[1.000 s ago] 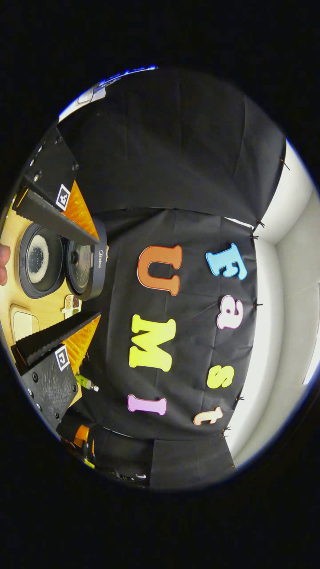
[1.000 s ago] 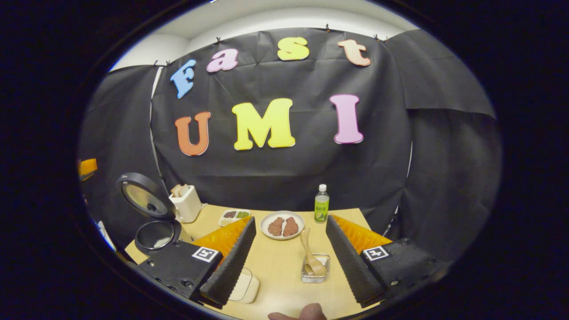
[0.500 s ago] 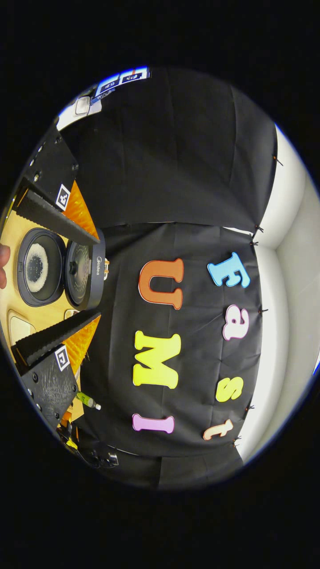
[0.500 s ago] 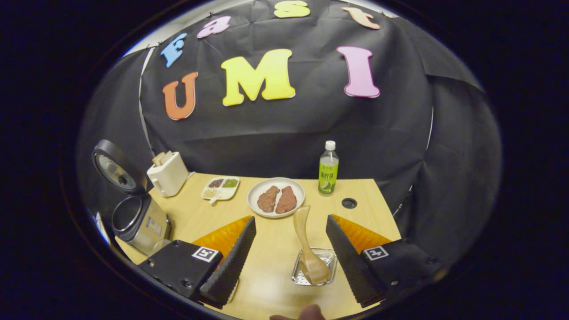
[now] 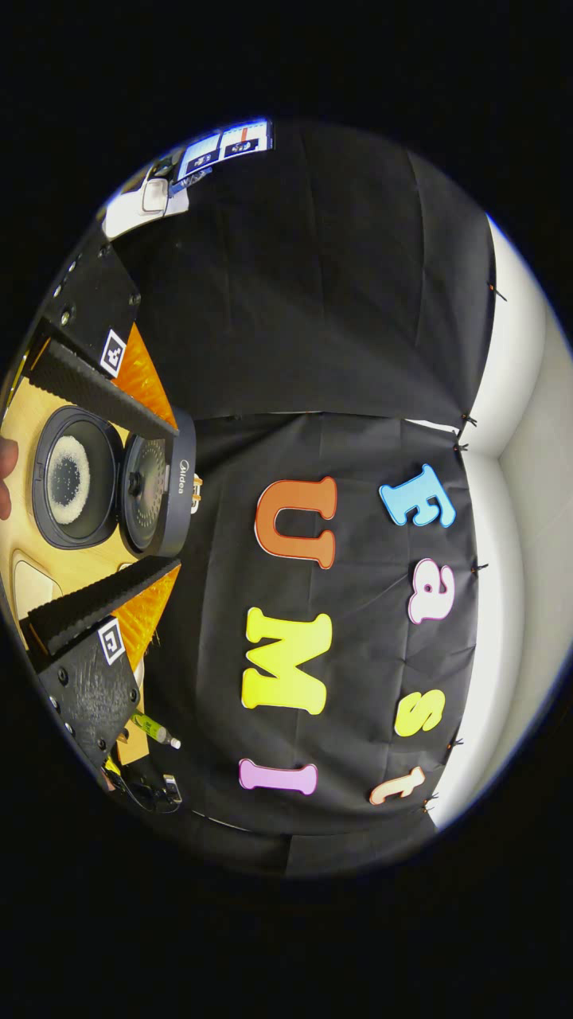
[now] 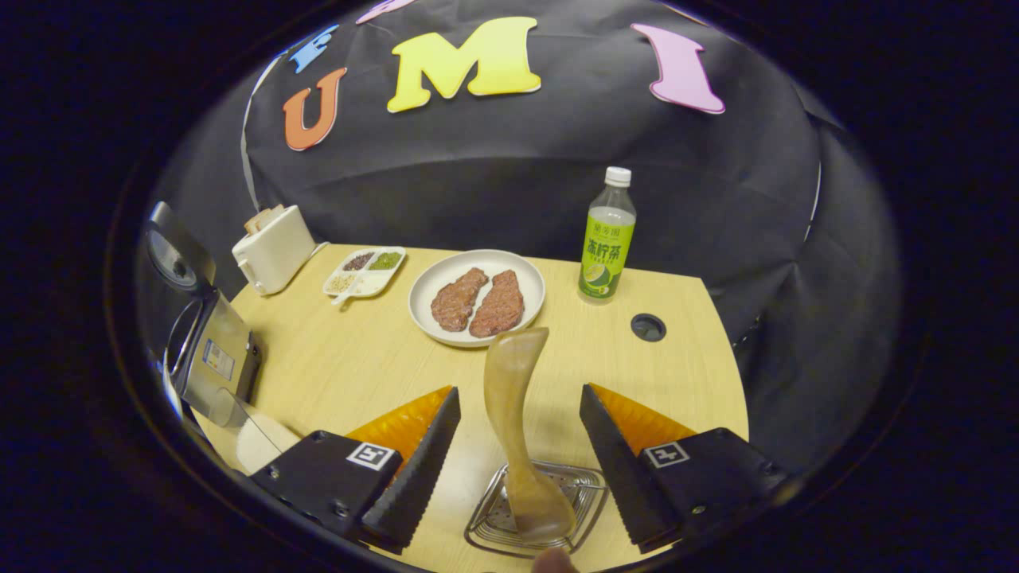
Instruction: Close the left gripper, press the button to open the rice cooker; take a wooden spoon from the chopstick holder with the right hand, scoop a spoonful of rice and pour it into the rice cooker, then put the wooden spoon back into the chopstick holder.
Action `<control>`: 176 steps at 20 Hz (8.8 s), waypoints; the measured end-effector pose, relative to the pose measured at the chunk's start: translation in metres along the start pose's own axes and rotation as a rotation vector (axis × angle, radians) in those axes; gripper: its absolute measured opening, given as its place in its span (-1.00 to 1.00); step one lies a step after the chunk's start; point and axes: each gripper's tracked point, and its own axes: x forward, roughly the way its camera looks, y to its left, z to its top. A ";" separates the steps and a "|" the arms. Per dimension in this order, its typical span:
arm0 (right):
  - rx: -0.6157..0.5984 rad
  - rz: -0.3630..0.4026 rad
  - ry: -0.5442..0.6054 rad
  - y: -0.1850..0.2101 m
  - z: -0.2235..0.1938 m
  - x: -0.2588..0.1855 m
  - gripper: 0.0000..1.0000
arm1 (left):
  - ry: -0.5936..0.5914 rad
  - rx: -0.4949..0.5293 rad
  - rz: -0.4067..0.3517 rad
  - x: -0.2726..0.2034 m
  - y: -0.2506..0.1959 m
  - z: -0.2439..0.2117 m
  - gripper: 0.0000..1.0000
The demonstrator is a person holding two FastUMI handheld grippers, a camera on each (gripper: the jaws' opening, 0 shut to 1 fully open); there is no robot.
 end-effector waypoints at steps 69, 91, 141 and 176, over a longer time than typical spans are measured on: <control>0.228 0.023 0.005 0.299 -0.087 -0.098 -0.82 | 0.038 -0.071 -0.153 -0.103 0.124 -0.051 0.89; 0.897 0.454 -0.132 0.200 -0.031 -0.158 -0.82 | 0.056 -0.043 -0.235 -0.106 0.044 -0.038 0.89; -0.035 0.387 -0.306 0.494 0.105 -0.149 -0.82 | 0.017 -0.087 0.016 -0.164 0.163 -0.050 0.89; -0.232 0.382 -0.582 0.474 0.129 -0.246 -0.82 | 0.018 -0.074 -0.044 -0.160 0.133 -0.037 0.89</control>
